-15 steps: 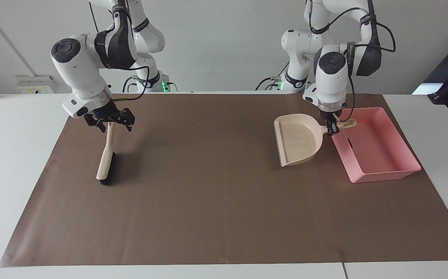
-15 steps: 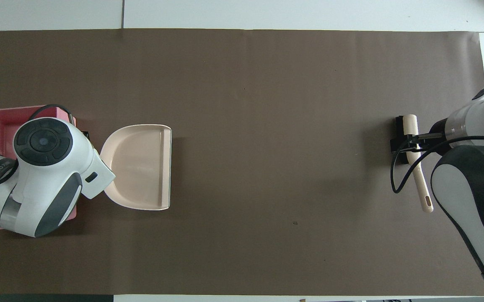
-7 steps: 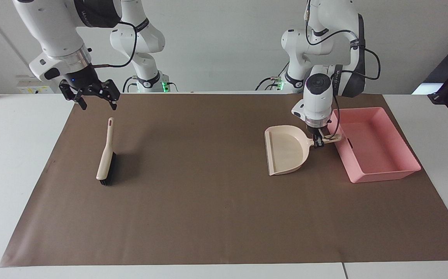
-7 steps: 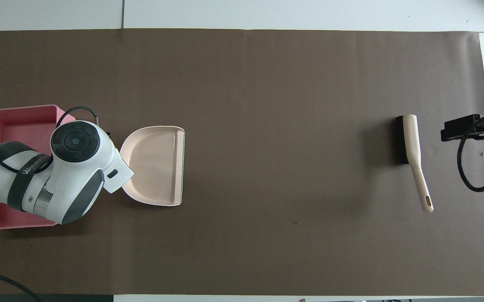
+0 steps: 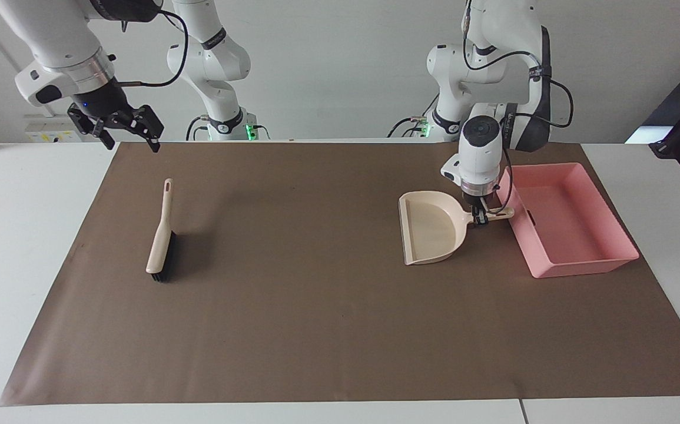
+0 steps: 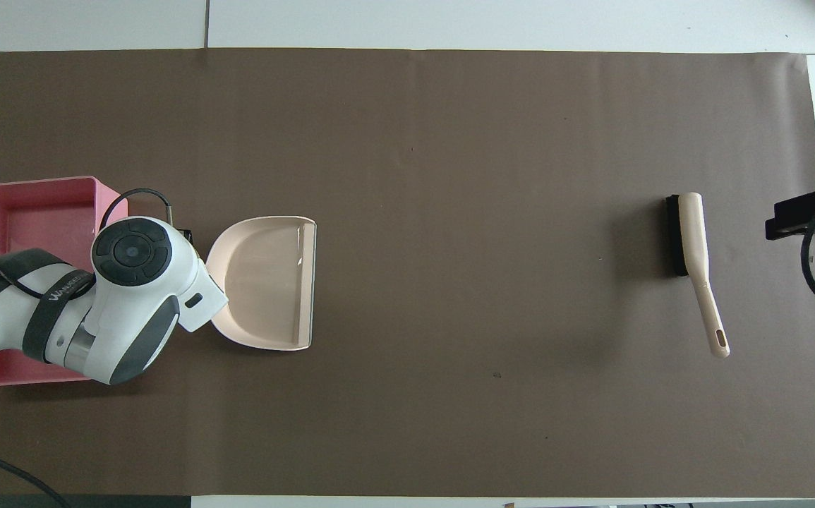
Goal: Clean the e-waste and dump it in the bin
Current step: 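Lower the dustpan onto the table and open the left gripper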
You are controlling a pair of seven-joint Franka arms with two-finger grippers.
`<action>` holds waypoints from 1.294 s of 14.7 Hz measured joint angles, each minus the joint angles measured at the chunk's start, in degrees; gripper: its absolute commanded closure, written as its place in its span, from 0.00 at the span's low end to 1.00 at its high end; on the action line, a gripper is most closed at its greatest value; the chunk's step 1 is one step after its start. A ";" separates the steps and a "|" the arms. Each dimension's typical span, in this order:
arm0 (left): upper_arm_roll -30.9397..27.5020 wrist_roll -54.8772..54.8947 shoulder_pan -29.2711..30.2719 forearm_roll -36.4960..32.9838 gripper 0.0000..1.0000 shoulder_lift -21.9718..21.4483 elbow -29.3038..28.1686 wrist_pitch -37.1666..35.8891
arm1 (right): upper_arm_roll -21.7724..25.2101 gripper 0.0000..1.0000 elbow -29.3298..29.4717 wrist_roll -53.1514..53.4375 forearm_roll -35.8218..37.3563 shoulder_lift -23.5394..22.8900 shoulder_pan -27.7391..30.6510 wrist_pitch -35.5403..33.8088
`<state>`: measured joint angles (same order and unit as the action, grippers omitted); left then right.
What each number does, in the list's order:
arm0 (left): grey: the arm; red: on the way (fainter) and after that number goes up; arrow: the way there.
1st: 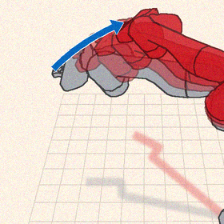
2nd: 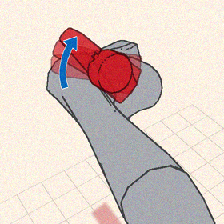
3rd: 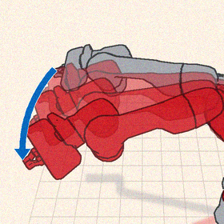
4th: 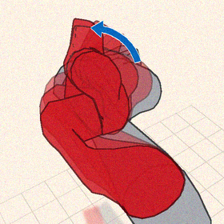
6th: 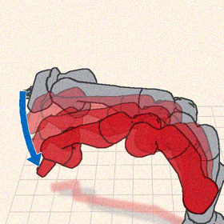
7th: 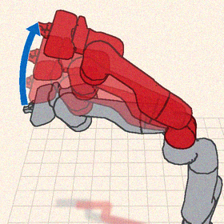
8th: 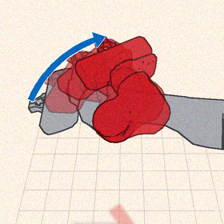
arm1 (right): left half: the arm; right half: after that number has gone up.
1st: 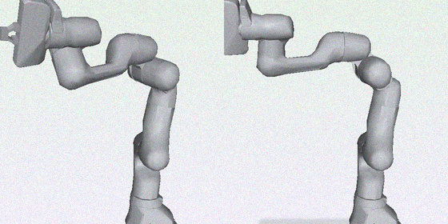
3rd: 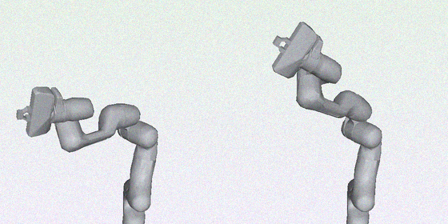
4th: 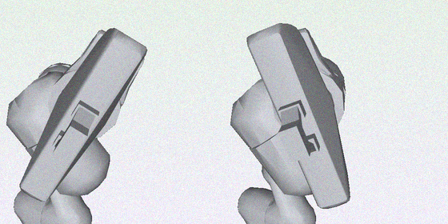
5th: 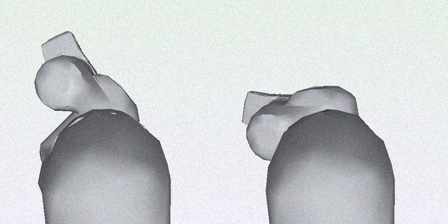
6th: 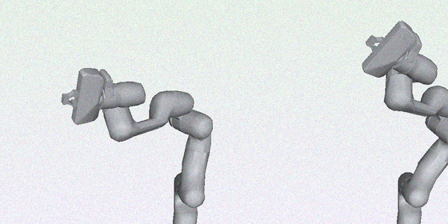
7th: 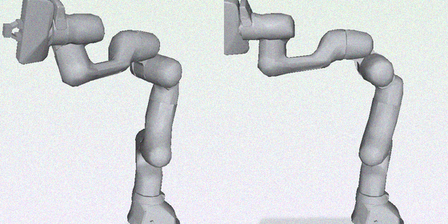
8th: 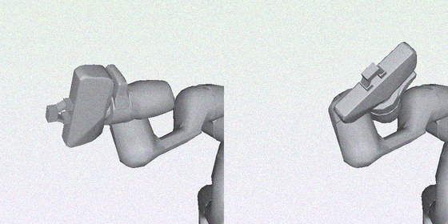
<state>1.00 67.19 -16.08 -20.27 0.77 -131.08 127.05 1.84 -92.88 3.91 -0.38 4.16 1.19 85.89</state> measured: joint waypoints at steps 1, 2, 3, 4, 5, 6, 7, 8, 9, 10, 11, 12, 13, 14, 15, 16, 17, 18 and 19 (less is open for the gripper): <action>0.00 0.00 0.00 0.00 0.60 -0.01 -0.04 0.10 | 0.76 0.00 0.00 0.04 0.00 -0.07 -0.91 0.00; 0.00 0.00 -0.01 0.00 0.40 -0.03 -0.04 0.10 | 1.02 0.00 0.03 0.04 0.00 -0.11 -1.34 0.06; 0.03 0.01 -0.10 0.00 0.29 -0.02 -0.06 0.14 | 1.06 0.00 0.16 0.04 0.00 -0.20 -1.56 0.14; 0.15 0.00 -0.38 0.00 0.20 -0.04 -0.05 0.21 | 1.06 0.00 0.39 0.04 0.00 -0.41 -1.63 0.24; 0.19 -0.02 -0.83 0.00 0.04 -0.11 -0.05 0.22 | 1.10 0.00 0.70 0.04 0.00 -0.66 -1.63 0.28; 0.20 -0.62 -1.19 0.03 0.03 -0.34 -0.02 0.15 | 1.16 0.00 1.00 0.04 0.01 -0.92 -1.57 0.29; 0.18 -2.44 -1.42 0.06 0.02 -0.86 0.01 -0.33 | 1.18 0.00 1.21 0.04 0.03 -1.07 -1.33 0.29; 0.18 -5.61 -1.52 0.09 0.02 -1.78 0.06 -1.71 | 1.16 0.00 1.29 0.04 0.03 -1.10 -0.88 0.29; 0.14 -9.98 -1.52 0.15 0.02 -3.08 0.14 -3.76 | 1.17 0.00 1.30 0.04 0.03 -1.10 -0.55 0.29; 0.04 -15.45 -1.49 0.42 0.02 -4.71 0.18 -6.32 | 1.18 0.00 1.30 0.04 0.03 -1.10 -0.50 0.28; -0.10 -22.12 -1.42 1.08 0.02 -6.43 0.19 -9.07 | 1.22 0.00 1.30 0.04 0.03 -1.10 -0.76 0.28; -0.30 -29.25 -1.24 2.04 0.02 -7.91 0.16 -11.50 | 1.28 0.00 1.30 0.04 0.03 -1.10 -1.10 0.28; -0.47 -36.98 -0.63 2.81 0.02 -8.97 0.13 -13.26 | 1.45 0.00 1.30 0.04 0.03 -1.10 -1.43 0.27; -0.62 -44.49 0.33 3.67 0.02 -9.53 0.12 -14.08 | 1.64 0.00 1.30 0.04 0.03 -1.10 -1.63 0.26; -0.76 -52.11 1.43 5.24 0.02 -9.72 0.14 -14.25 | 1.75 0.00 1.30 0.04 0.03 -1.10 -1.63 0.25; -0.87 -57.61 2.41 7.52 0.02 -9.73 0.30 -14.23 | 1.88 0.00 1.30 0.04 0.03 -1.10 -1.62 0.22; -0.94 -61.05 3.69 10.13 0.02 -9.74 0.85 -14.20 | 1.98 0.00 1.33 0.04 0.03 -1.10 -1.62 0.19; -1.03 -62.68 5.30 12.57 0.02 -9.75 1.87 -14.22 | 2.01 0.00 1.41 0.04 0.03 -1.10 -1.62 0.16; -1.12 -63.35 7.12 14.74 0.02 -9.76 3.34 -14.43 | 2.00 0.00 1.47 0.04 0.03 -1.10 -1.62 0.13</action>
<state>-0.13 3.84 -8.97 -5.53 -9.00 -127.73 112.62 3.84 -91.41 3.95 -0.34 3.07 -0.43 86.02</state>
